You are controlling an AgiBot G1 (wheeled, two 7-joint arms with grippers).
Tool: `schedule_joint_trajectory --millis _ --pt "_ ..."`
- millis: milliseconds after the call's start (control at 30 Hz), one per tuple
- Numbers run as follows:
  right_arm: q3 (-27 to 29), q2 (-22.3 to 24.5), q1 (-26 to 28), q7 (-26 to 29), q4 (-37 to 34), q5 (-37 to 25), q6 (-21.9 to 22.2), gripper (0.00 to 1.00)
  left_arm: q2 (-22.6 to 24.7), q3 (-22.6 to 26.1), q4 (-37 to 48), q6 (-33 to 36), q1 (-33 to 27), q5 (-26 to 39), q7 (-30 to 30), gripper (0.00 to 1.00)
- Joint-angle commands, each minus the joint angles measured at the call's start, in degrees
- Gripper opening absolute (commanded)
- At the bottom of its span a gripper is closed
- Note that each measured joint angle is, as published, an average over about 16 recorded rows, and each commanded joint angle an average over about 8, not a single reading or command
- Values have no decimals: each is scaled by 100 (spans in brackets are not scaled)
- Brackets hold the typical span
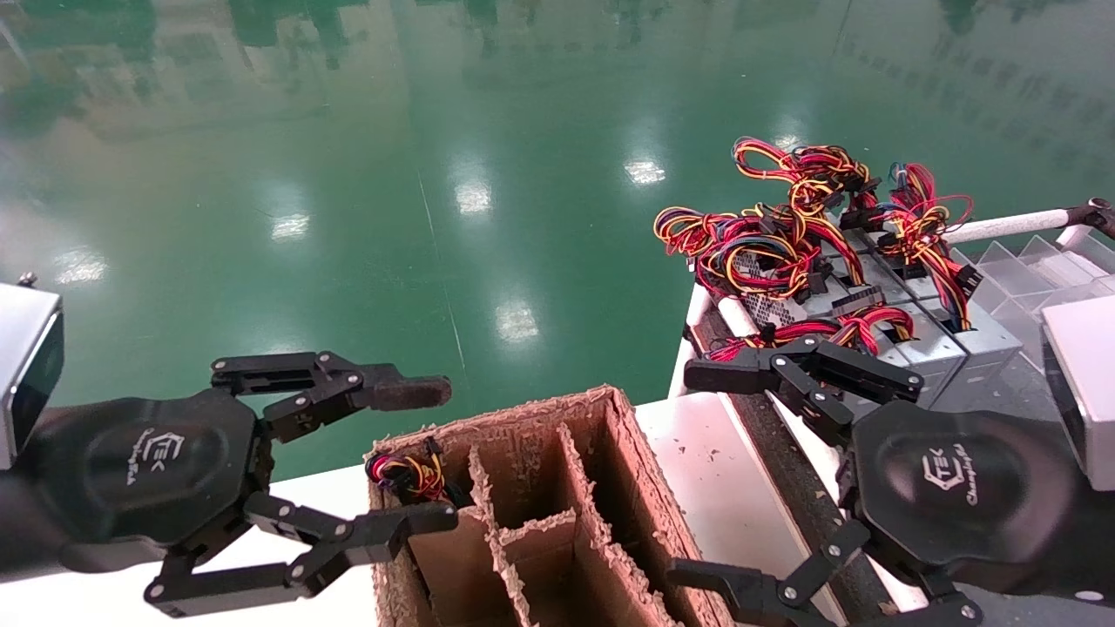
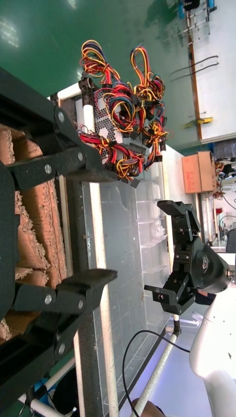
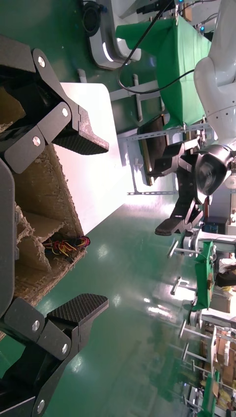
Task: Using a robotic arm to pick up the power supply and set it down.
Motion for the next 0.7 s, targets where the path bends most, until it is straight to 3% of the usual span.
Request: schedule_joint_trajectory --millis 33,700 --pt "0 0 0 0 0 0 0 100 0 0 0 0 0 0 0 0" --pt "0 0 0 0 0 0 0 100 0 0 0 0 0 0 0 0"
